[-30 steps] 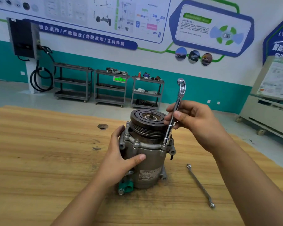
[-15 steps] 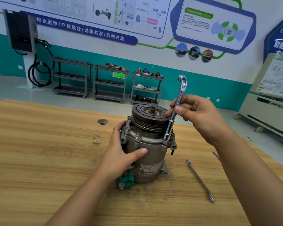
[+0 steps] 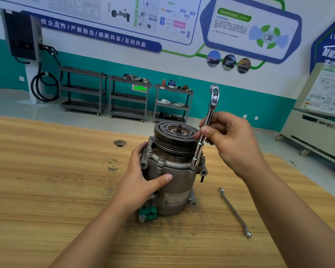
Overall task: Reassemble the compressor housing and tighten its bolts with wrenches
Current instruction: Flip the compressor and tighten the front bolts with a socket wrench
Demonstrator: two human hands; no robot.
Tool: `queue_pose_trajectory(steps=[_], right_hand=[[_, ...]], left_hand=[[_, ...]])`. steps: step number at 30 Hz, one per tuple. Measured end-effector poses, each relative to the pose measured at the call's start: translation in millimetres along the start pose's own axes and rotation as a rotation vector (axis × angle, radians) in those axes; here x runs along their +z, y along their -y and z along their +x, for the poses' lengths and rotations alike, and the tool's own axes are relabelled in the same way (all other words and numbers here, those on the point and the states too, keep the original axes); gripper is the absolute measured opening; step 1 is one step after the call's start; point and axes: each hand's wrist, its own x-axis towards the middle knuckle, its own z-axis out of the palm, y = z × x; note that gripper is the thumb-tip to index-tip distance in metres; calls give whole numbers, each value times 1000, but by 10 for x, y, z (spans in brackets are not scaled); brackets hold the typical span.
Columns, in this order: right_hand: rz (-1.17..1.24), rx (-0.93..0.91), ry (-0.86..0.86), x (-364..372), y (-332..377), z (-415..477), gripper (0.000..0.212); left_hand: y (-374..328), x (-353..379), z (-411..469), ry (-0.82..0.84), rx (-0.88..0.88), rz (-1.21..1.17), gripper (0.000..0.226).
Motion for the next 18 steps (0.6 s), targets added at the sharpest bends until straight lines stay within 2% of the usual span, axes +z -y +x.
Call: queue_pose_trajectory(steps=[3,6,9,12,18], right_hand=[[47,7,-68,22,19,-42,20],[204,-24,-103,-70,138,15,20],[306,-48,24,-61,250,99,18],[196,-41,165,115,267,127,18],[108,-21,237,287,202,206,16]], left_hand=[[-10,4,-11,1,-7,6,84],[-13,3,-14,-4,5,18,82],[0,9,-9,-7,1,11,85],[5,10,-13,-4,5,3,89],[16,13,-15,-13,11,-2,91]])
